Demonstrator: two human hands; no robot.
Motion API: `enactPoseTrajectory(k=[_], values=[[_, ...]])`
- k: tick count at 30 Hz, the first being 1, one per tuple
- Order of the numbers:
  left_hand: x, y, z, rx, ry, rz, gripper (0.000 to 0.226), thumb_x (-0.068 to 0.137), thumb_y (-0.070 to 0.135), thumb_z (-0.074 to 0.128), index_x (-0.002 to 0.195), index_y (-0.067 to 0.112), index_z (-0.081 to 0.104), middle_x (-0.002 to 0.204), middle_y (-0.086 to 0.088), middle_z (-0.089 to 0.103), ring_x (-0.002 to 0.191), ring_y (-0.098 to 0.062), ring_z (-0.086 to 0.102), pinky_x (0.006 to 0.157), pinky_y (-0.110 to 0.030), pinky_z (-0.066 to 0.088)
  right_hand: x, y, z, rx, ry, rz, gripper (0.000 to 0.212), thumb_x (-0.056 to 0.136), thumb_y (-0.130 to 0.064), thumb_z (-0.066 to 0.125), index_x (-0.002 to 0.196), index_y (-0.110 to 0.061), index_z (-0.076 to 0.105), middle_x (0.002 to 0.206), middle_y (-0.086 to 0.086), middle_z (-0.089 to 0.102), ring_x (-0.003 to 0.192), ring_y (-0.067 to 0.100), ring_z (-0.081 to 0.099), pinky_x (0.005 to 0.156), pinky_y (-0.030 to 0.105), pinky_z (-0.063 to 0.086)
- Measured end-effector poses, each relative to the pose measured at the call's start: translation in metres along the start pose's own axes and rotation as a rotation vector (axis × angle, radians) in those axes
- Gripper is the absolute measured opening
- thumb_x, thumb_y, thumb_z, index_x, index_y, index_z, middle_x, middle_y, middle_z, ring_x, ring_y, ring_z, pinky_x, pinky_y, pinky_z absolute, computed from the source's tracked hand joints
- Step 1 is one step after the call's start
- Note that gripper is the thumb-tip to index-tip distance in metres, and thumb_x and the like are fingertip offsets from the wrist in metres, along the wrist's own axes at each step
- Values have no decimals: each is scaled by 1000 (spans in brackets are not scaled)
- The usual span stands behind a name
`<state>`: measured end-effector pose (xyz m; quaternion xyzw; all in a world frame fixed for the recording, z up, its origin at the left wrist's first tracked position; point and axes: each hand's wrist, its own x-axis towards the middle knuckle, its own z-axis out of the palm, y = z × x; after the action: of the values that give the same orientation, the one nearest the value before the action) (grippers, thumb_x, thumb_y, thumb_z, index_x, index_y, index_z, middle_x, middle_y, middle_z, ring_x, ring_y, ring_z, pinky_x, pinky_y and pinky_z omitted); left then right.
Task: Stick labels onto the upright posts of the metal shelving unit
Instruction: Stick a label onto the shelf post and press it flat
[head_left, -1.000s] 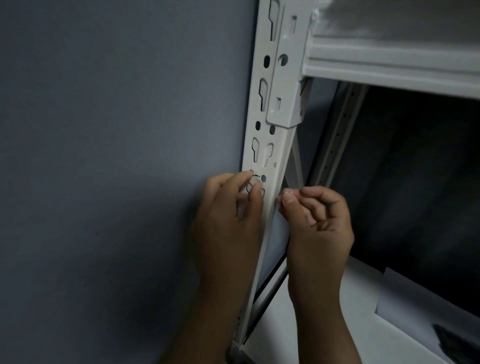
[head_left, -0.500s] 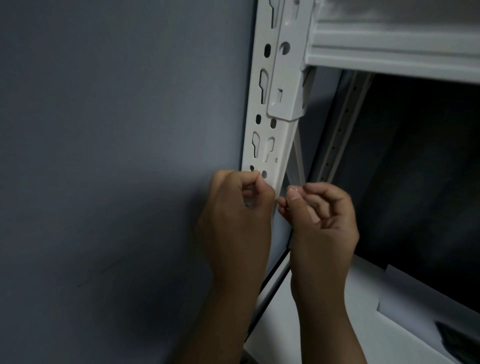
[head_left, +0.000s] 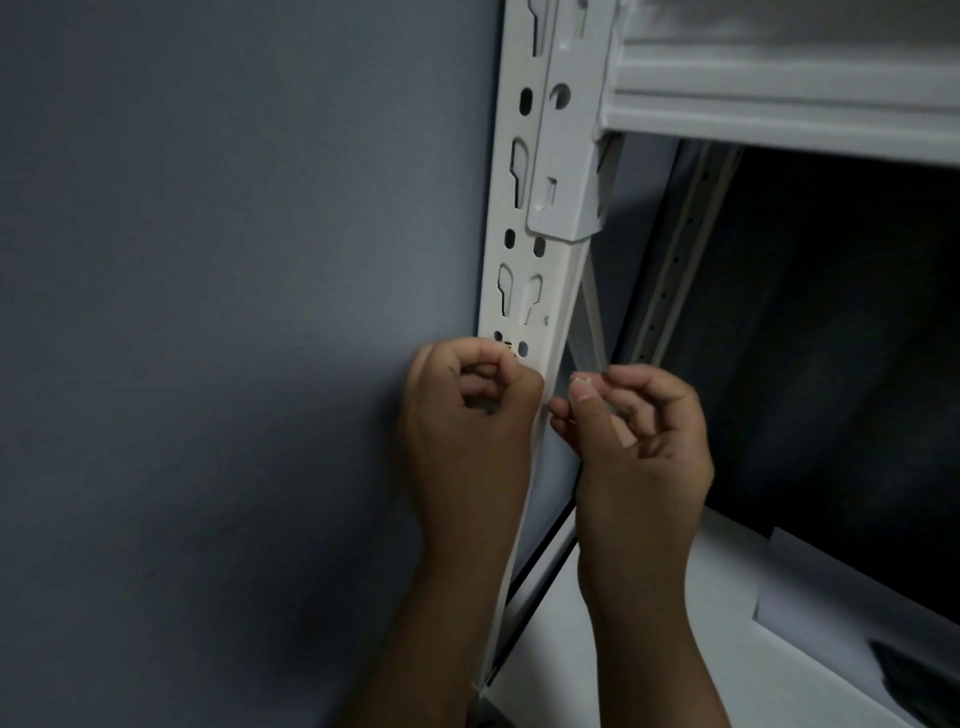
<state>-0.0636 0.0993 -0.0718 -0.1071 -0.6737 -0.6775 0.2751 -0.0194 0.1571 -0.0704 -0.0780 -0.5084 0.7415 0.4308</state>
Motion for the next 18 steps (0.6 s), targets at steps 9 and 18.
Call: enactPoseTrajectory(k=[9,18], values=[[-4,-1,-6,12,-18,175,8,85,15,59,92,18,61,95,2,57,78,-2,58,64,-5,46,1,0,0,9,-1,7,16,86,5,62,91,-8,57,74,3,68,64,13,69,66,19,56],[2,-12,-11,217,-25,363,8,90,9,61,94,5,67,94,-5,62,84,-5,56,78,-6,44,0,0,-1,0,-4,13,16,86,4,63,90,-10,58,75,2,69,64,13,68,66,19,55]])
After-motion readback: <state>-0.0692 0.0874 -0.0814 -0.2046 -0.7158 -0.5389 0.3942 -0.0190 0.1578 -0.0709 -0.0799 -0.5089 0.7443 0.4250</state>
